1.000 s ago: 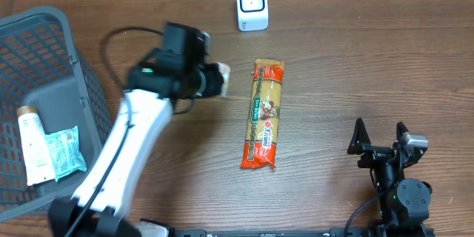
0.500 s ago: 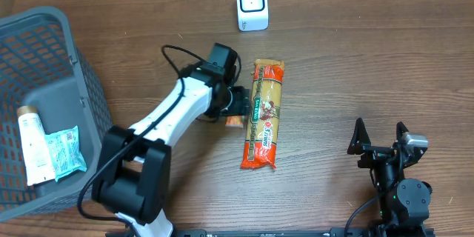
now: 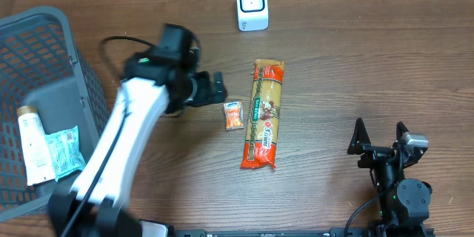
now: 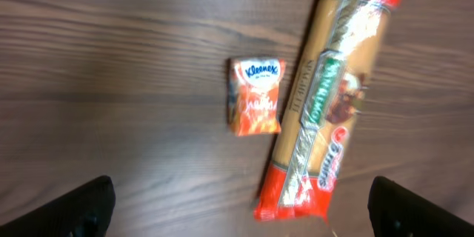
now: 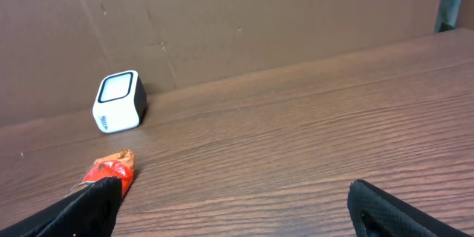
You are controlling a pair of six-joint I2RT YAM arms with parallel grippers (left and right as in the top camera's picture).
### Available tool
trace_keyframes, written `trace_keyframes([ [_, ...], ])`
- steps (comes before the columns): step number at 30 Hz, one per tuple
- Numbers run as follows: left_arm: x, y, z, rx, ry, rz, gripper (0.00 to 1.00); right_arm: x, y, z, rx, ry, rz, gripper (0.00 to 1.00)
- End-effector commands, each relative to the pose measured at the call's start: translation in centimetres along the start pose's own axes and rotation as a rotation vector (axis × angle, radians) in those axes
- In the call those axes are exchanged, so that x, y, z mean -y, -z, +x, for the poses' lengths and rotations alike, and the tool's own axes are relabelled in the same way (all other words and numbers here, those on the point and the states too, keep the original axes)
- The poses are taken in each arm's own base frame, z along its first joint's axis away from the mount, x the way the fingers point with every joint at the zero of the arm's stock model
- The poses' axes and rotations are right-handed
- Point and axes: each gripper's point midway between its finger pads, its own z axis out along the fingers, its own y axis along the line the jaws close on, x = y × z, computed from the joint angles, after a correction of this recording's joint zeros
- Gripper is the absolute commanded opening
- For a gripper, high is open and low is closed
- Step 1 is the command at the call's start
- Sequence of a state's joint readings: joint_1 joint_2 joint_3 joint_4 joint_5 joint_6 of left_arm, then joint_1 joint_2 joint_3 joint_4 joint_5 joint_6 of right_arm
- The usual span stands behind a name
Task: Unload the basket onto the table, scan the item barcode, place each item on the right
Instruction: 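Release the Kleenex pack on the table and retract the left gripper, then lower the left gripper into the basket and grasp the green wipes pack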
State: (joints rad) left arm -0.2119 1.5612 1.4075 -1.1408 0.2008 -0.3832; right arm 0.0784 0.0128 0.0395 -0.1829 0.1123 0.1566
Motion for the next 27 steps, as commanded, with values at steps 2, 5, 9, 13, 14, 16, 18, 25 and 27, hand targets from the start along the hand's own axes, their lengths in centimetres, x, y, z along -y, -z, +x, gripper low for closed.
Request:
trace_keyframes([
  [2,-1.5,4.9,0.6,0.074,-0.019,0.0,1.0,0.1,0.3,-1.0,0.023,0.005,0.014,1.0],
  [5,-3.3,6.8,1.2,0.103,0.037,-0.018,1.0,0.1,0.3,-1.0,0.023,0.005,0.014,1.0],
  [9,-6.7,9.3,2.0,0.153,0.137,-0.08,1.0,0.1,0.3,-1.0,0.023,0.005,0.014,1.0],
  [13,-10.1,11.0,2.6,0.191,0.23,-0.156,1.0,0.1,0.3,-1.0,0.023,0.005,0.014,1.0],
  [14,-10.8,11.3,2.8,0.197,0.245,-0.173,1.0,0.1,0.3,-1.0,0.023,0.005,0.013,1.0],
  [16,-12.6,12.0,3.2,0.199,0.26,-0.226,0.99,0.1,0.3,-1.0,0.023,0.005,0.014,1.0],
  [18,-14.3,12.4,3.7,0.194,0.283,-0.297,1.0,0.1,0.3,-1.0,0.023,0.005,0.014,1.0],
  [25,-17.5,13.6,5.0,0.175,0.331,-0.465,1.0,0.1,0.3,-1.0,0.023,0.005,0.014,1.0],
  [27,-17.8,13.7,4.9,0.181,0.334,-0.477,1.0,0.1,0.3,-1.0,0.023,0.005,0.014,1.0],
])
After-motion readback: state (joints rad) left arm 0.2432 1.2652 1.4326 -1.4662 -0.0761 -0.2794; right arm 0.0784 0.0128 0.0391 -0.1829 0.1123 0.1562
